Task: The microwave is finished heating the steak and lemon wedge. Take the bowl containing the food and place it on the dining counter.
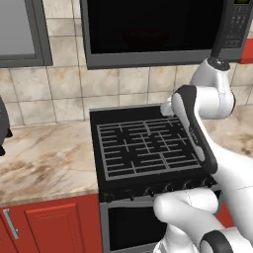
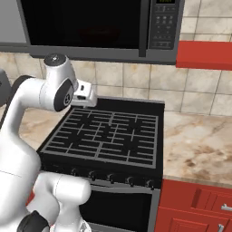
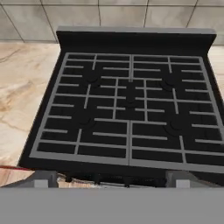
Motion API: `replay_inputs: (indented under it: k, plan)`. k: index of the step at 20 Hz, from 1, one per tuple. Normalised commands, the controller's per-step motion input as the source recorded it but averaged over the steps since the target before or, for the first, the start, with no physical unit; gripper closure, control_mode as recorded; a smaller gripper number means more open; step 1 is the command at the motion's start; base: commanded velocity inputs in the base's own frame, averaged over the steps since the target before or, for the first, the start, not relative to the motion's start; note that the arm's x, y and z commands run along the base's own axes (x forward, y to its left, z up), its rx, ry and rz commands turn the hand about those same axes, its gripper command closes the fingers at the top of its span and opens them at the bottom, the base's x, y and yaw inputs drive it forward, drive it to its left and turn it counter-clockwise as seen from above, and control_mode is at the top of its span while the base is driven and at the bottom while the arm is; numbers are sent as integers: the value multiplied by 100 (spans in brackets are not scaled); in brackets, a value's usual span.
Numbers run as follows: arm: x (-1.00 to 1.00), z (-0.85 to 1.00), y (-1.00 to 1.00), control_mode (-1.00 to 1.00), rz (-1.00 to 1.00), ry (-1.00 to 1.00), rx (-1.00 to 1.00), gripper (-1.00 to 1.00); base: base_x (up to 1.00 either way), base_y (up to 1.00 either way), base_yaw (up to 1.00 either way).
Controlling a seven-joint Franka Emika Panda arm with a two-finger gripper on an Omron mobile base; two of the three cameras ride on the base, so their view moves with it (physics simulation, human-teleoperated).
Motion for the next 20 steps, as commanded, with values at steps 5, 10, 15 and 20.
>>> replay_inputs:
  k: [5, 10, 15, 20]
  plan:
    - [-35, 0, -14, -100, 0, -20, 0, -100, 0, 0, 0]
    - [-8, 0, -3, -100, 0, -4, 0, -100, 0, 0, 0]
    - [-1, 1, -2, -100, 0, -3, 0, -100, 0, 0, 0]
    - [-28, 42, -37, -100, 0, -41, 0, -100, 0, 0, 0]
